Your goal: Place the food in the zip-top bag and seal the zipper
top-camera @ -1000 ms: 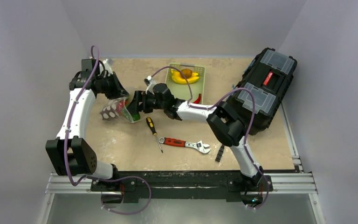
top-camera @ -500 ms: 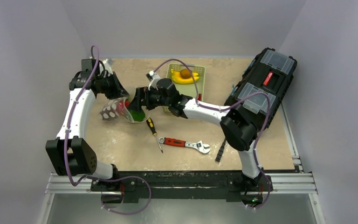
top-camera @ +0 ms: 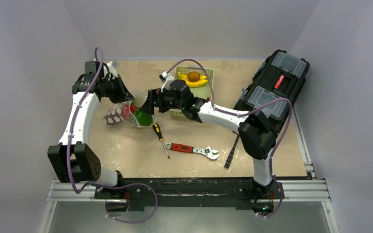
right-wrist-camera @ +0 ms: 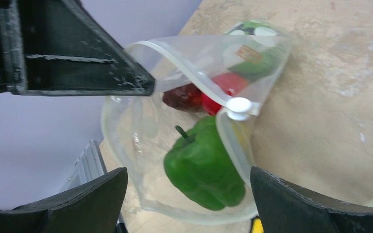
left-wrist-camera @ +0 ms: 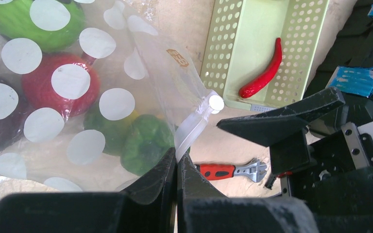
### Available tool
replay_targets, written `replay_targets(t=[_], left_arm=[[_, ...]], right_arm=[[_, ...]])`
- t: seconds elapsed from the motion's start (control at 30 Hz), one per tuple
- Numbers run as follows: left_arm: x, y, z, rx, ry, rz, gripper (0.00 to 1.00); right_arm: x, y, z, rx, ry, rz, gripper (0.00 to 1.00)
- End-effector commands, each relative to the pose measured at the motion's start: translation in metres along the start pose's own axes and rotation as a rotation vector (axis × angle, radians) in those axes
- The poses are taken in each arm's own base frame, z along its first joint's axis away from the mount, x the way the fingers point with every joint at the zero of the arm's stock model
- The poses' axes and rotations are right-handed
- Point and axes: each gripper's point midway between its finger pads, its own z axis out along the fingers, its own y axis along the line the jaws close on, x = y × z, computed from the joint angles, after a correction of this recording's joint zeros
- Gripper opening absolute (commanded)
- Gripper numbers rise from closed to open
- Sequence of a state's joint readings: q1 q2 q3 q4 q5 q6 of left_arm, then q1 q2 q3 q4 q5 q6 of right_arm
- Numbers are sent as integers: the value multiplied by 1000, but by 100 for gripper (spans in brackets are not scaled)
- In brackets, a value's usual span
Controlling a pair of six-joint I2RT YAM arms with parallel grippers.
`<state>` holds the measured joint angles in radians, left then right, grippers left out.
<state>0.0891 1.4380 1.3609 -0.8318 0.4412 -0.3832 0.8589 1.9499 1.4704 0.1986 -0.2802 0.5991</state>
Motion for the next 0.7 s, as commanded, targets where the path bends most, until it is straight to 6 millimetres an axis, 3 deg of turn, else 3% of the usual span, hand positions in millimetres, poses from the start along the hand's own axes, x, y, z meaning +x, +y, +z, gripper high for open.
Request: replay_targets(t=[0.0,0.27,0.5,0.67], left_arm=[[-6,-6,-7,13,-39,21,0],[-7,-7,-8,14,-42,23,0],[-6,-6,-6,12,-38,22,0],[-6,-5,-6,12,-35,20,0]], right_arm=[[-40,-3,-29,24,-95,-44,99],[-79,-75,-76,255,-221,-37,99],[-111,-175,-110,801,-331,-51,99],[-122,-215,-121,1019,-357,-98,99]])
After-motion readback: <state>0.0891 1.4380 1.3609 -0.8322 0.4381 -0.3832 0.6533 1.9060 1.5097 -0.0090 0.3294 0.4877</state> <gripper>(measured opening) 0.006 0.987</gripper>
